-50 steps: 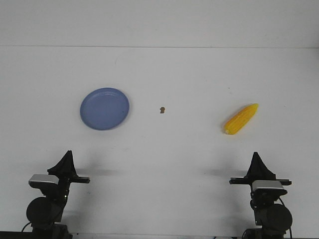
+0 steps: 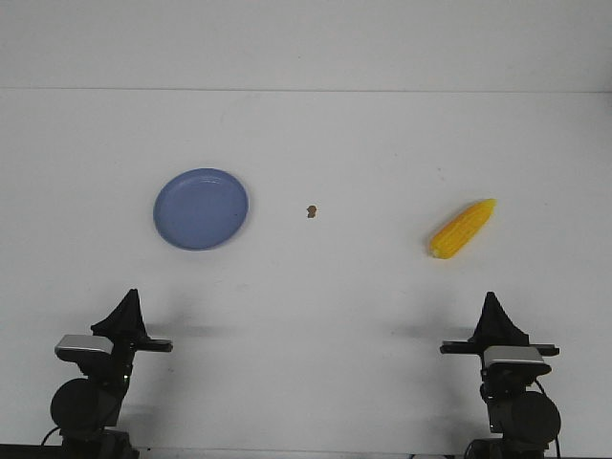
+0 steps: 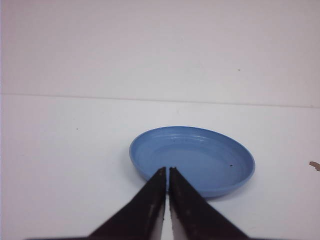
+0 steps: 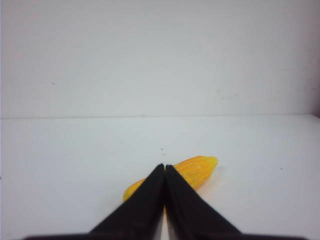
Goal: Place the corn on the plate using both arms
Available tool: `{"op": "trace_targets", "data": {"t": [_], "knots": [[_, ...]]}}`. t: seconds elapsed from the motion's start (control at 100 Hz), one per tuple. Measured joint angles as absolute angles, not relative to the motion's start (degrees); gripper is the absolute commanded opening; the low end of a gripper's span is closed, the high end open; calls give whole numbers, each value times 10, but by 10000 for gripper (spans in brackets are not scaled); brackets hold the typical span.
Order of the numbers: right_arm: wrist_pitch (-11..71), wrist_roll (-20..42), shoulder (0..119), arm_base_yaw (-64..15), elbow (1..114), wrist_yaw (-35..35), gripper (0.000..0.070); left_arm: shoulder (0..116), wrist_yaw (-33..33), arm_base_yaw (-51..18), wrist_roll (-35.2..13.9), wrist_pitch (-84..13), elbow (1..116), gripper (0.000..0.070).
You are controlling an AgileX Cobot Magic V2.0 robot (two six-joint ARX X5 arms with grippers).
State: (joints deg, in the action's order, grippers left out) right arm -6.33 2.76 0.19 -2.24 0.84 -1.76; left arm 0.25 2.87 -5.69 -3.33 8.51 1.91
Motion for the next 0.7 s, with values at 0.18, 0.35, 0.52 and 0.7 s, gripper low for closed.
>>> {"op": "trace_targets", "data": {"t": [0.18,0.35,0.52,0.7], "knots": [[-65,28,2,-22,8,-18,0,3,29,-57,-33,86,19,16],[-123,32,2,-22,8,-16,0,3,29,-57,-35,85,20,16],[-125,39,2,-22,22,-16,0,8,29,-57,-62,65,64,16],[-24,39,19,-22,112,-29,0,61,29,-57,-91,-9,168,16]]}}
